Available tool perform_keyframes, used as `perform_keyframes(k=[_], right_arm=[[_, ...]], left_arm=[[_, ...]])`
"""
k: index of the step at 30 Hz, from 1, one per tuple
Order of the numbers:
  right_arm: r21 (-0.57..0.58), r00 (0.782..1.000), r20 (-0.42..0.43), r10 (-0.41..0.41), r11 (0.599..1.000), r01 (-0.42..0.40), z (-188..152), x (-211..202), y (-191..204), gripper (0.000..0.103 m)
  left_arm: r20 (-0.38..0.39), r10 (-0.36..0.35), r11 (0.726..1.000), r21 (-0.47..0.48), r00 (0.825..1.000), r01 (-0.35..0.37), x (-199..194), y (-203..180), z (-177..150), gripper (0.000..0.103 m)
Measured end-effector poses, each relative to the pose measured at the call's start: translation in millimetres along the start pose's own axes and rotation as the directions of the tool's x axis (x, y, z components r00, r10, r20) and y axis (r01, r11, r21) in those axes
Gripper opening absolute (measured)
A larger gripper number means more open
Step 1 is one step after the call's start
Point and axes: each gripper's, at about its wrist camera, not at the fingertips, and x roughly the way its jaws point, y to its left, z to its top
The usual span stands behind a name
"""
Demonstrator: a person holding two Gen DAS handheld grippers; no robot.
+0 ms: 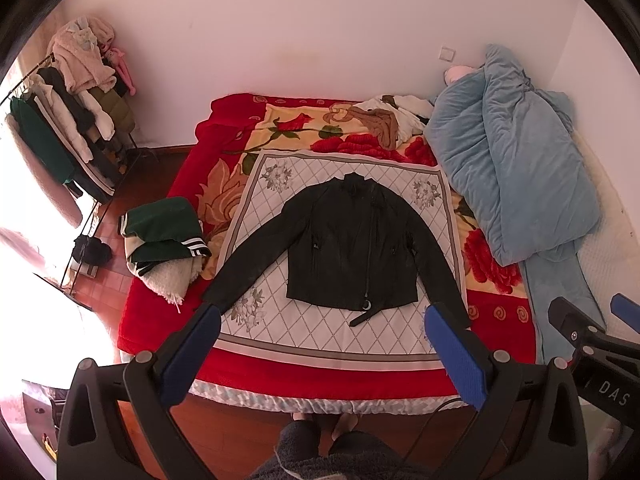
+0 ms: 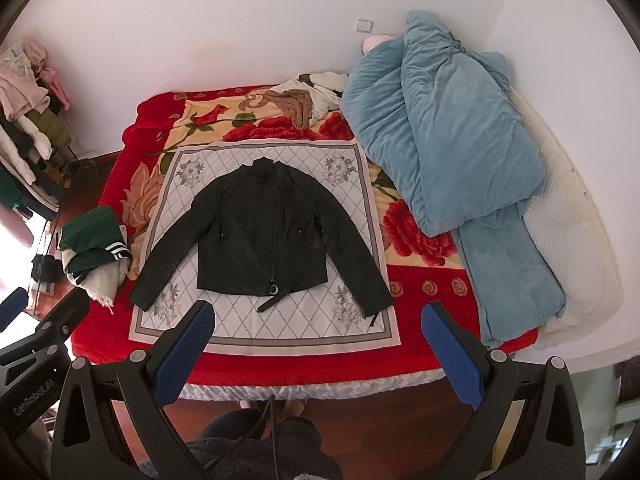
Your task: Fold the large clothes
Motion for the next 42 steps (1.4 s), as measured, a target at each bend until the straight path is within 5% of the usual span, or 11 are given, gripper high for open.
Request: perform_keyframes(k=[42], right_arm=[[0.016, 0.999, 0.038, 0.015, 1.0, -0.016, 3.1, -13.0, -7.4, 0.103]], left_arm=[[0.04, -0.012, 1.0, 0.007, 0.999, 0.011, -16.2, -4.8, 10.3, 0.103]])
